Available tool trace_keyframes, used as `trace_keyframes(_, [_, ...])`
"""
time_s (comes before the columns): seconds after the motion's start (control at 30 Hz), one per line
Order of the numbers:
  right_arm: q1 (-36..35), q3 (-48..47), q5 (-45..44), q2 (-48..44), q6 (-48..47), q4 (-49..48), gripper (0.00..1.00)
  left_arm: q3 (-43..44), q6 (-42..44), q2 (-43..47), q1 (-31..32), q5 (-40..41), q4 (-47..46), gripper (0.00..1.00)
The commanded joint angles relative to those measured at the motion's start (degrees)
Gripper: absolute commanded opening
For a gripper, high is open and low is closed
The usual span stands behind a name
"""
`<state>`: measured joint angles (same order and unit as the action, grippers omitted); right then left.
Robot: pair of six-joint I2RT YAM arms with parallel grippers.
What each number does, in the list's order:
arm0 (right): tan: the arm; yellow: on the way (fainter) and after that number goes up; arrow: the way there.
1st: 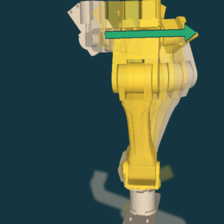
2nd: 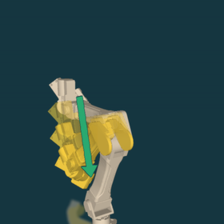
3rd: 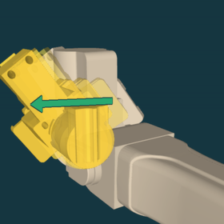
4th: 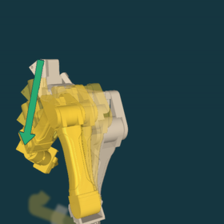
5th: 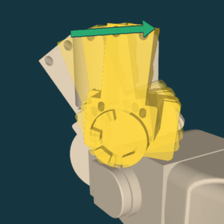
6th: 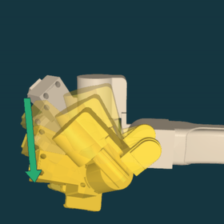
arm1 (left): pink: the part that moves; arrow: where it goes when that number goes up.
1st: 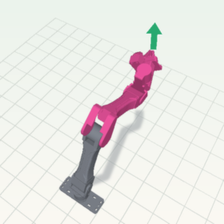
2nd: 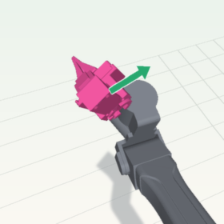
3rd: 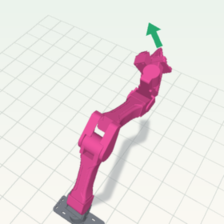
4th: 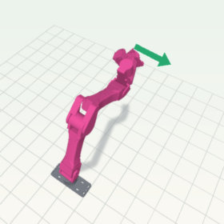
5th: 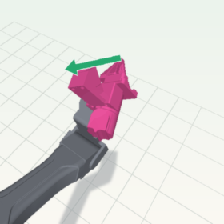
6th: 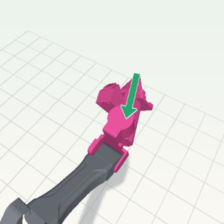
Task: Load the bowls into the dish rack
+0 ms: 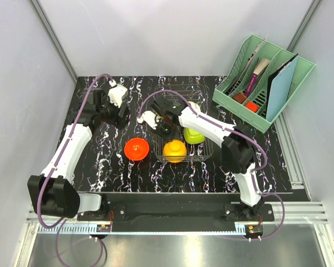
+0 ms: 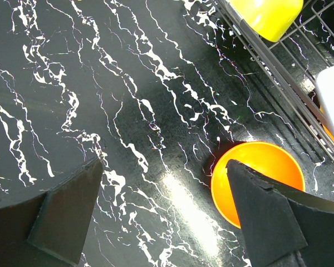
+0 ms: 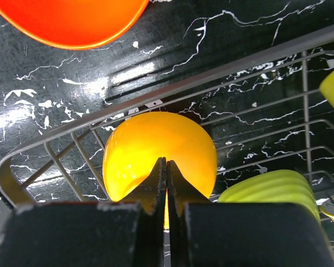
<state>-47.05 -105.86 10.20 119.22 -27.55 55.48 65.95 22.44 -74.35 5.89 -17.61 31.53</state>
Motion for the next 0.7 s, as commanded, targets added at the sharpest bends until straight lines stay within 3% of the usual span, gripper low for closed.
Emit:
trace_keyframes(0.0, [-0.68,-1.98,1.14,1.1,1.01,0.24,0.0,-0.56,0.24,1.49,-0.35,-1.11,-1.82,0.99])
trace_keyframes(0.67, [-0.51,5.14,-6.42,-1.62,-5.76,6.56,0.0,-1.26,0.94,2.28,-0.27,-0.76,-1.82,0.99])
